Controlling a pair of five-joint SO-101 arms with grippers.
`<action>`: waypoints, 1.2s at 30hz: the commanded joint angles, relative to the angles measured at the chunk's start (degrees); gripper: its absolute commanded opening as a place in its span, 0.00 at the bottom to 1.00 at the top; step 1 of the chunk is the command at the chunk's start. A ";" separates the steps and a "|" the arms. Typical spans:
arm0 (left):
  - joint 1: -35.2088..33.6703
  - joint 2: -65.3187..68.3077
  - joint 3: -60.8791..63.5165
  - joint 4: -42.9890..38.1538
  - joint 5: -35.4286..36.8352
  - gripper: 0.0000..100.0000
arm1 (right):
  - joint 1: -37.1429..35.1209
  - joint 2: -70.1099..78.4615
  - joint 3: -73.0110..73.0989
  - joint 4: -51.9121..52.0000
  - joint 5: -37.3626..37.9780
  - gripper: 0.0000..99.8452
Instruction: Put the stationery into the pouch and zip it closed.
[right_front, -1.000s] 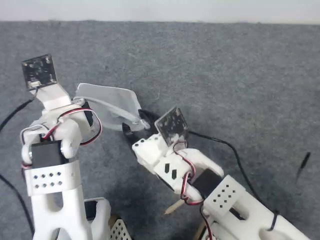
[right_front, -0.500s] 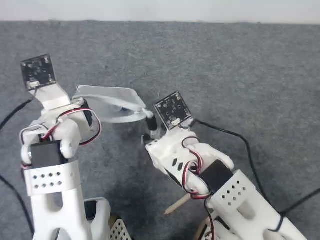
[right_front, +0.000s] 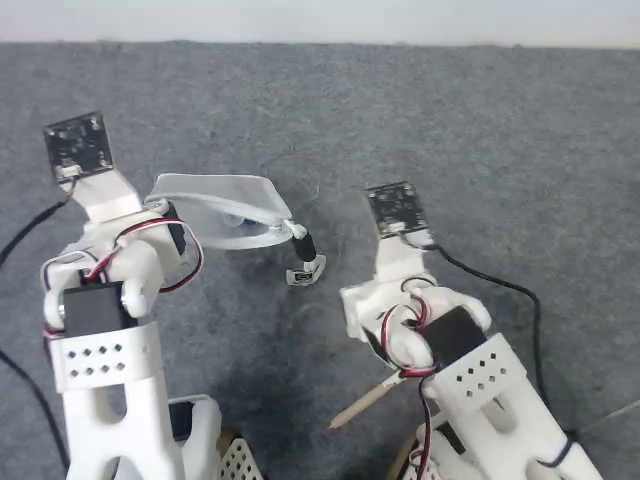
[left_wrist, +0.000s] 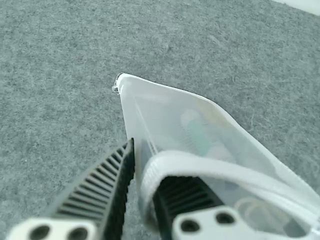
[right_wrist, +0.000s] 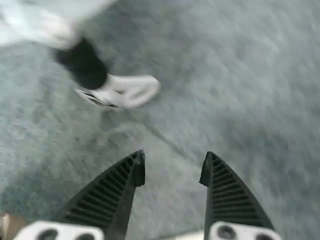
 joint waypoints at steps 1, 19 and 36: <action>-0.18 -0.09 -1.01 -1.76 -0.44 0.01 | 3.12 -1.80 -3.34 6.29 -3.69 0.18; -0.18 -0.09 -1.01 -1.67 -0.44 0.01 | 13.49 1.80 5.80 9.10 -0.70 0.18; -0.18 -0.09 -1.01 -1.58 -0.44 0.01 | 12.97 36.79 -0.44 1.45 -1.05 0.18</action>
